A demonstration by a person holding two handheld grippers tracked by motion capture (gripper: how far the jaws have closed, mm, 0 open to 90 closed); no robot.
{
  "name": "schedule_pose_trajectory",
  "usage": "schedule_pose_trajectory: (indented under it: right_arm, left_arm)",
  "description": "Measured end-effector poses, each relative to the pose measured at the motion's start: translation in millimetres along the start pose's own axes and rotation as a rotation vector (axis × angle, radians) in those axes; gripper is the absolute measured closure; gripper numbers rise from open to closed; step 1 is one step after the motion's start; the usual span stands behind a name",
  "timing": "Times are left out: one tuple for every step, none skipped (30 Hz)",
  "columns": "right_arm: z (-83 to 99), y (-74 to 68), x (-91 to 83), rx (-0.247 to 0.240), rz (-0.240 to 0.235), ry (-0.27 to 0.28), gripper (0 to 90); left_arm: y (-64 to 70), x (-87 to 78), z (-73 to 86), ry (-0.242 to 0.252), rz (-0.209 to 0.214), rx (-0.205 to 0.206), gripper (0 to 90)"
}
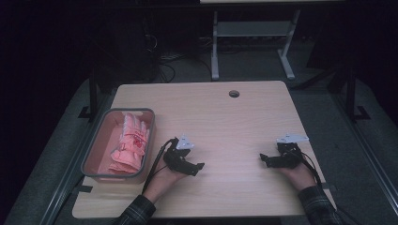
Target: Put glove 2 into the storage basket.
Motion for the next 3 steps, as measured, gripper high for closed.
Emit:
schedule_pose_trajectory:
  right_arm:
    - [0.0,0.0,0.0,0.000,0.000,0.000,11.4]
    - [0.0,0.0,0.0,0.000,0.000,0.000,11.4]
    - [0.1,-0.1,0.0,0.000,-0.001,-0.001,11.4]
  left_arm:
    - [0.0,0.9,0.4,0.003,-0.004,0.001,13.3]
    - [-0.3,1.1,0.9,0.003,-0.001,-0.002,13.3]
    - [-0.8,1.3,1.3,0.001,-0.004,-0.007,13.3]
Point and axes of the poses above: each handheld gripper's, and its own axes: x roughly forward along the jaws, z roughly out of its underside, y roughly to its right, the point moved 9 cm from there along x, roughly forward along the jaws, and after that the axes turned 6 degrees about -y, right-handed, at the moved point
